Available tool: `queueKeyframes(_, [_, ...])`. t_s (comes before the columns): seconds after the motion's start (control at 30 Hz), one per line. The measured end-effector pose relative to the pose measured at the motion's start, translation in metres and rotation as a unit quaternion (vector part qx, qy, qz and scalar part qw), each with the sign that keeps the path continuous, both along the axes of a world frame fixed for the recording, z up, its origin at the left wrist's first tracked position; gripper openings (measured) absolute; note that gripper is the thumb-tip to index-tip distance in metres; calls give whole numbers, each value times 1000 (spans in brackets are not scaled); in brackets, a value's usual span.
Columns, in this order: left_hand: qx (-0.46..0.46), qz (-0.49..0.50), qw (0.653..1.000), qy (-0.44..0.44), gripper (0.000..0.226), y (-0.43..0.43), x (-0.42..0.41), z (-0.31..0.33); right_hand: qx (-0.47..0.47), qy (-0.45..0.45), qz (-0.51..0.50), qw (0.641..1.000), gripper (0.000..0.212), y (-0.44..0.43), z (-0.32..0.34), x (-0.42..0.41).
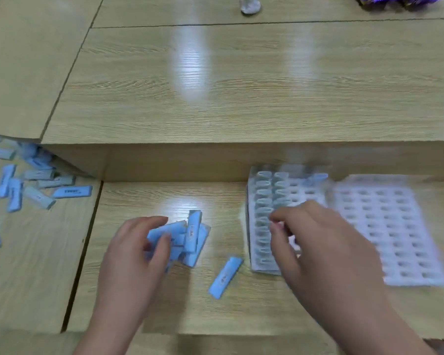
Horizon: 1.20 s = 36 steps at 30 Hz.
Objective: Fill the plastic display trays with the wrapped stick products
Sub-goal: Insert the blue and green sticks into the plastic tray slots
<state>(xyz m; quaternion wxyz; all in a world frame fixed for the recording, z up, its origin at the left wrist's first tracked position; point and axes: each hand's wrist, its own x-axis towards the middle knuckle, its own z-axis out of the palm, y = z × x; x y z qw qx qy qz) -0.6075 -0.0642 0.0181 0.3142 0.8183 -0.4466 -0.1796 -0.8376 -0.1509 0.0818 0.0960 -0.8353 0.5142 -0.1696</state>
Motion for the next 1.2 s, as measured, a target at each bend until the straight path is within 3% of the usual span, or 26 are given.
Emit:
queueKeyframes(0.07, [45,-5,999,-8,32,6,11,-8,62,-21,70,995,19,27,-5,31])
queueKeyframes(0.13, [55,-24,998,-4,27,4,10,-13,152,61,116,980,26,48,-13,61])
queueKeyframes(0.23, [61,-34,998,-2,31,-10,3,-16,229,142,79,960,47,69,-39,78])
queueKeyframes(0.3, [97,-44,993,-59,35,-23,-1,-18,228,179,39,956,62,66,-46,75])
queueKeyframes(0.4, [132,-56,983,-112,31,-39,-6,-20,199,210,38,957,62,64,-65,63])
queueKeyframes(0.53, [126,-39,988,-77,22,-46,-6,-26,194,225,41,954,52,52,-59,65])
queueKeyframes(0.7, [106,-30,994,-17,9,-53,-7,-25,184,222,63,956,57,59,-63,65])
queueKeyframes(0.77, [91,-29,995,10,5,-54,-8,-23,143,187,91,968,41,59,-60,64])
queueKeyframes(0.83, [73,-5,994,83,11,-54,-8,-20,145,162,97,971,39,59,-60,60])
queueKeyframes(1.0, [-35,14,953,301,11,-44,-9,5,211,-46,86,973,24,55,-40,36])
queueKeyframes(1.13, [-65,-35,925,374,19,-37,-23,27,355,-228,27,906,16,52,-15,8])
queueKeyframes(1.2, [-85,-69,921,374,17,-44,-37,37,356,-261,7,897,16,42,-5,-15])
